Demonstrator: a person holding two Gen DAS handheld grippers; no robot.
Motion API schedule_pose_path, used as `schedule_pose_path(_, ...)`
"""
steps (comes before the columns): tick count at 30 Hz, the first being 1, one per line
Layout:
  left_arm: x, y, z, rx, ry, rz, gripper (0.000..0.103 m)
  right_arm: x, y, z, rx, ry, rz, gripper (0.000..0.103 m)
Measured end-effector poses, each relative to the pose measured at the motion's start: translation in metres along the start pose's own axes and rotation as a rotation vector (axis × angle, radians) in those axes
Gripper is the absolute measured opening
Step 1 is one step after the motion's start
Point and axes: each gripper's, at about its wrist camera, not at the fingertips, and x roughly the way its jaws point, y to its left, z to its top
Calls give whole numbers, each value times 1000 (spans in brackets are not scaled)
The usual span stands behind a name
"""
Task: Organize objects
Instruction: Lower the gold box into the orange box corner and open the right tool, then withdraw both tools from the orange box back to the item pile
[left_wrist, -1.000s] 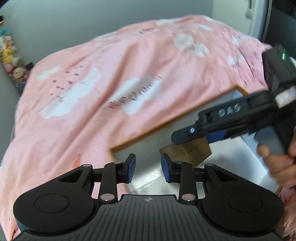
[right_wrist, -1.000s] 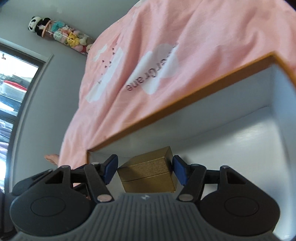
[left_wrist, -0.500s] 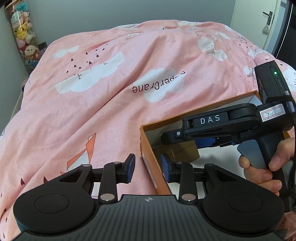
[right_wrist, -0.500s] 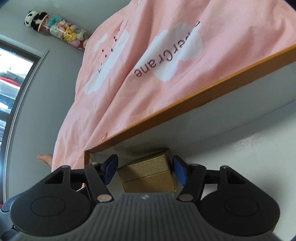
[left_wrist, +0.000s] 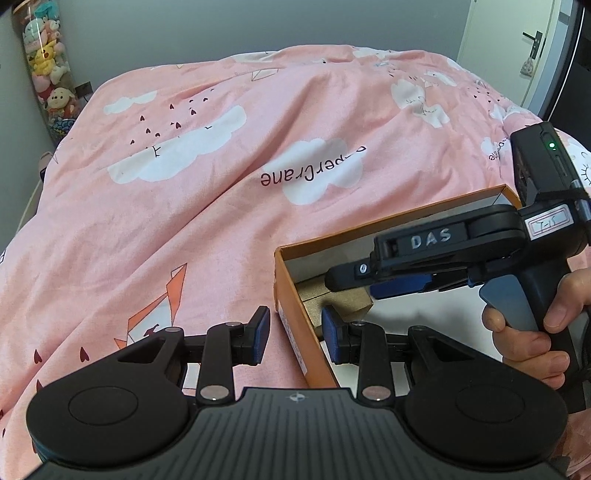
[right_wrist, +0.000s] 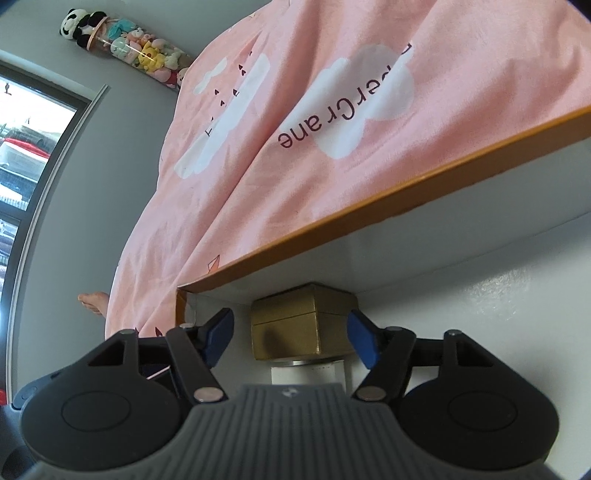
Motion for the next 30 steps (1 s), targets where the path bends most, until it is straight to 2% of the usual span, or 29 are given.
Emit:
schedule_pose_path(5, -8, -4, -2, 1, -5, 1, 38, 8, 2, -2, -18, 28, 5, 39)
schedule_pose_path(9, -19, -9, -5, -14, -23, -5, 38, 12, 2, -5, -26, 49, -5, 36)
schedule_pose_path(13, -41, -21, -11, -17, -60, -17, 38, -8, 8, -9, -65, 34, 1, 35)
schedule_pose_path(19, -84, -54, -33, 6, -87, -70, 38, -69, 29, -34, -251, -17, -8, 36)
schedule_pose_path(25, -109, -87, -72, 10, -55, -148, 41, -125, 27, -79, -370, -60, -22, 36)
schedule_pose_path(30, -104, -105, -107, -17, 11, -191, 42, -158, 10, -120, -381, -46, -48, 39)
